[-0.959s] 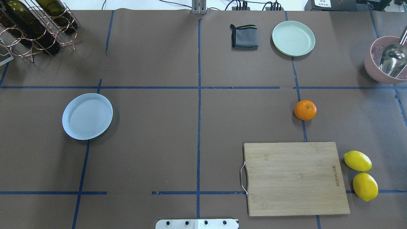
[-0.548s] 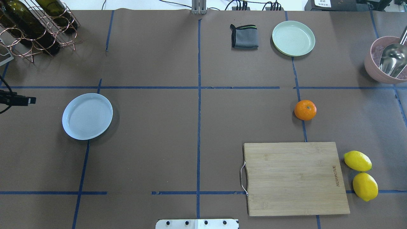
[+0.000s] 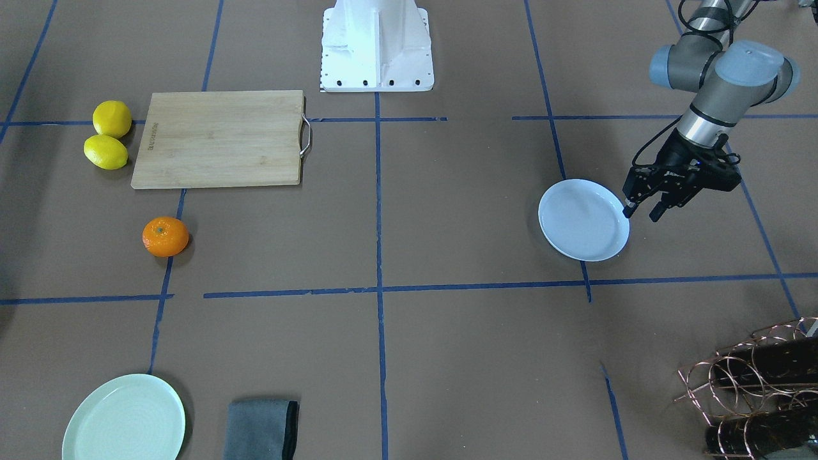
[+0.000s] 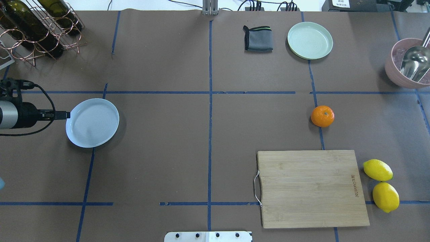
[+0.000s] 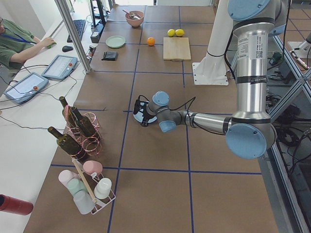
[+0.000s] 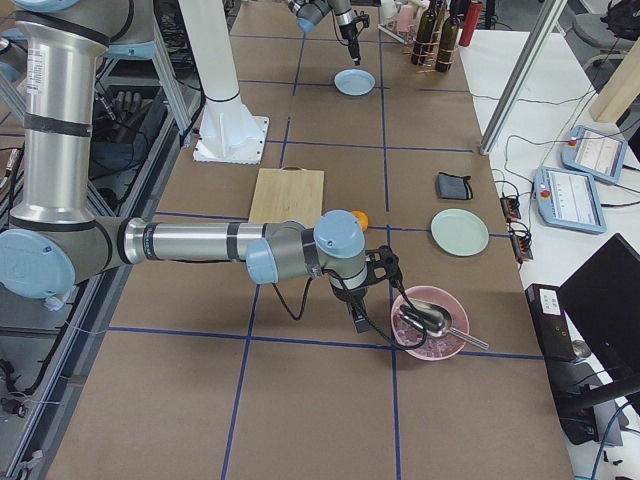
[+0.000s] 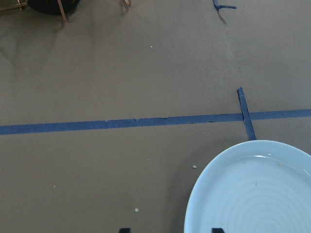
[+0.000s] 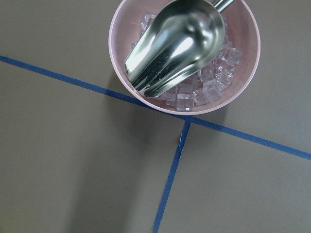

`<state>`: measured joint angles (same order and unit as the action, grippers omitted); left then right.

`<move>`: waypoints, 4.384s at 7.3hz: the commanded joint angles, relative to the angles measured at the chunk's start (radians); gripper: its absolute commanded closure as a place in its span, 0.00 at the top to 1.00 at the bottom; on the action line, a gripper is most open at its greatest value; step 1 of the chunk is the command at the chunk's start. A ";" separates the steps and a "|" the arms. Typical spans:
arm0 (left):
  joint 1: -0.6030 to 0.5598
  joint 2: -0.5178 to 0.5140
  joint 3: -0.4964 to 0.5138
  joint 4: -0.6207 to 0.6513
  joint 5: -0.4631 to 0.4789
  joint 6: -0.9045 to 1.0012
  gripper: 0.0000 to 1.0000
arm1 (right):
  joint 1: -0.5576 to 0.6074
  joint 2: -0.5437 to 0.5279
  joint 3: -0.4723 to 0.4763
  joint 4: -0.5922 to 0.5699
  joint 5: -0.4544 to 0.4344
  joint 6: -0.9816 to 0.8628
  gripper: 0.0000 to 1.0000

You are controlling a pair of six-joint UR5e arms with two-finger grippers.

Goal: Pick orange to plate

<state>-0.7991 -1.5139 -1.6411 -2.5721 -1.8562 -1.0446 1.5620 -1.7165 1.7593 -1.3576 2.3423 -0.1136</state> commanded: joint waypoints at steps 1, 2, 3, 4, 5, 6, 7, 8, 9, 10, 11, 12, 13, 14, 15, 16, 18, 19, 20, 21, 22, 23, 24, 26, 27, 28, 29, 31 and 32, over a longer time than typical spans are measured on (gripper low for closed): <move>0.021 -0.008 0.014 0.000 0.031 -0.008 0.64 | 0.001 0.000 -0.001 0.000 0.000 0.000 1.00; 0.035 -0.012 0.015 0.001 0.040 -0.009 0.63 | 0.000 0.000 -0.003 0.000 0.000 0.000 1.00; 0.038 -0.022 0.029 0.003 0.040 -0.009 0.63 | 0.000 0.000 -0.003 0.000 0.000 0.000 1.00; 0.040 -0.031 0.046 0.003 0.040 -0.008 0.62 | 0.000 0.001 -0.004 0.000 0.000 0.000 1.00; 0.041 -0.035 0.050 0.003 0.041 -0.006 0.62 | 0.000 0.002 -0.004 0.000 0.000 0.000 1.00; 0.050 -0.035 0.053 0.003 0.049 -0.008 0.60 | 0.000 0.003 -0.006 0.000 0.000 0.000 1.00; 0.054 -0.035 0.055 0.003 0.058 -0.008 0.56 | 0.000 0.003 -0.006 0.000 0.000 0.000 1.00; 0.052 -0.035 0.055 0.003 0.058 -0.009 0.30 | 0.000 0.003 -0.008 0.000 0.000 0.000 1.00; 0.054 -0.035 0.053 0.003 0.058 -0.006 0.00 | 0.000 0.003 -0.006 0.000 0.000 0.000 1.00; 0.054 -0.035 0.050 0.003 0.058 -0.003 0.00 | 0.000 0.003 -0.008 0.000 0.000 0.000 1.00; 0.054 -0.035 0.041 0.003 0.058 0.001 0.00 | 0.000 0.003 -0.008 0.000 0.000 0.000 1.00; 0.052 -0.035 0.005 0.009 0.051 0.003 0.00 | 0.000 0.003 -0.006 0.000 0.000 0.000 1.00; 0.051 -0.037 -0.041 0.010 0.048 0.002 0.00 | 0.000 0.003 -0.008 0.000 0.000 0.000 1.00; 0.052 -0.061 -0.083 0.012 0.048 -0.008 0.00 | 0.000 0.003 -0.008 0.000 0.000 0.000 1.00; 0.052 -0.113 -0.076 0.012 0.049 -0.012 0.00 | 0.000 0.003 -0.008 0.000 0.000 0.000 1.00; 0.052 -0.185 -0.060 0.041 0.051 -0.056 0.00 | 0.000 0.003 -0.006 0.000 0.000 0.000 1.00; 0.137 -0.407 -0.051 0.301 0.119 -0.151 0.00 | 0.000 0.000 -0.006 0.000 0.000 0.002 1.00; 0.231 -0.489 -0.019 0.359 0.196 -0.184 0.00 | 0.000 0.000 -0.006 0.000 0.000 0.000 1.00; 0.268 -0.572 0.062 0.360 0.206 -0.216 0.00 | 0.000 0.000 -0.006 0.000 0.000 0.002 1.00; 0.300 -0.619 0.117 0.357 0.228 -0.224 0.00 | 0.000 0.000 -0.006 0.000 0.000 0.002 1.00; 0.320 -0.627 0.133 0.352 0.259 -0.222 0.00 | 0.001 0.000 -0.006 0.000 0.000 0.002 1.00; 0.324 -0.631 0.144 0.352 0.259 -0.222 0.00 | 0.001 -0.002 -0.008 0.000 0.000 0.002 1.00; 0.324 -0.631 0.145 0.351 0.259 -0.222 0.00 | 0.000 0.000 -0.008 0.000 0.000 0.002 1.00; 0.328 -0.629 0.145 0.351 0.259 -0.222 0.29 | 0.000 0.000 -0.008 0.000 0.000 0.000 1.00; 0.328 -0.626 0.145 0.354 0.261 -0.216 0.97 | 0.000 -0.002 -0.008 0.000 0.000 0.000 1.00; 0.328 -0.623 0.138 0.362 0.259 -0.201 1.00 | 0.000 0.000 -0.004 0.000 0.000 0.000 1.00; 0.299 -0.614 0.115 0.381 0.249 -0.125 1.00 | 0.000 0.000 -0.006 0.000 0.000 0.002 1.00; 0.171 -0.559 -0.058 0.607 0.130 0.128 1.00 | 0.000 0.000 -0.011 0.000 0.000 0.002 1.00; 0.050 -0.518 -0.148 0.688 0.012 0.282 1.00 | 0.000 0.005 -0.009 0.000 0.000 0.006 1.00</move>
<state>-0.6247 -2.0779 -1.6776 -1.9979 -1.7234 -0.9388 1.5616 -1.7152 1.7504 -1.3576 2.3424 -0.1113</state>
